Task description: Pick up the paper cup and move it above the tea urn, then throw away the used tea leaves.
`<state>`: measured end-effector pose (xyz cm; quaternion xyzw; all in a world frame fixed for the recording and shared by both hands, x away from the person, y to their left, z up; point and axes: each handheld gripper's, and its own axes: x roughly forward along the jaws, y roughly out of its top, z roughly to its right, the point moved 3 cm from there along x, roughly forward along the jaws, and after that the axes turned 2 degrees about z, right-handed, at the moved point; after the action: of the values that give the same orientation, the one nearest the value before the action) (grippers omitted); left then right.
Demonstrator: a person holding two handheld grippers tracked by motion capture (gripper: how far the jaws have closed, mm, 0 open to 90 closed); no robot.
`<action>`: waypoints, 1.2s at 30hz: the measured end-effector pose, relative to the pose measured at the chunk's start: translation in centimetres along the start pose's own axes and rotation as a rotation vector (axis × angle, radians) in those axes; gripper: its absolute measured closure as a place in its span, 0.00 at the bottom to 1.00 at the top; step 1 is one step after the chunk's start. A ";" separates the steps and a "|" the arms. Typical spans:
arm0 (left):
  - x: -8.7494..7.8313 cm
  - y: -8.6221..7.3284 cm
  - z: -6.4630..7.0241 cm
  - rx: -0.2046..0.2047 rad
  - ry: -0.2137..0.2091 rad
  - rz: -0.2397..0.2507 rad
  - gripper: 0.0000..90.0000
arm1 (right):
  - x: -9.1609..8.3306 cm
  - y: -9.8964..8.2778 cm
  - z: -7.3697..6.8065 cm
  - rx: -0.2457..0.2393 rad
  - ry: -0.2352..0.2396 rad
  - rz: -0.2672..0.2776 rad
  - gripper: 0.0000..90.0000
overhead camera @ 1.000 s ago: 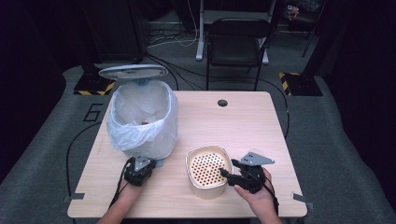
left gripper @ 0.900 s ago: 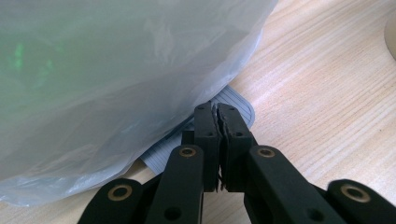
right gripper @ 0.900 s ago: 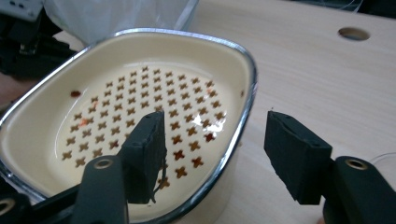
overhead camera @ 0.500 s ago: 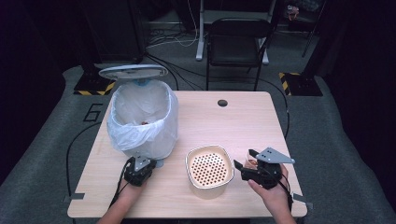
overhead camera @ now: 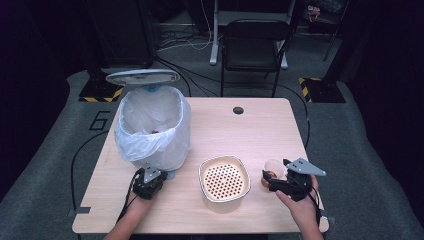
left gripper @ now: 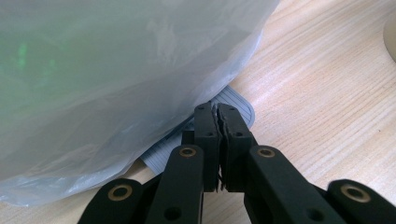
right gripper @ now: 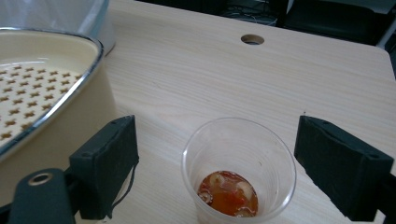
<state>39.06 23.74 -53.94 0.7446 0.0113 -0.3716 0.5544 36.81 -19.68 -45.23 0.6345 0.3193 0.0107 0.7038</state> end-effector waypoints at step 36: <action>0.0 0.0 0.1 -0.007 -0.008 -0.007 0.97 | 4.2 -3.5 1.4 -0.019 -0.015 -0.110 0.16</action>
<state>38.96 23.67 -53.96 0.7412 0.0131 -0.3765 0.5557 39.46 -19.88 -50.23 0.6094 0.3485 -0.0297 0.7115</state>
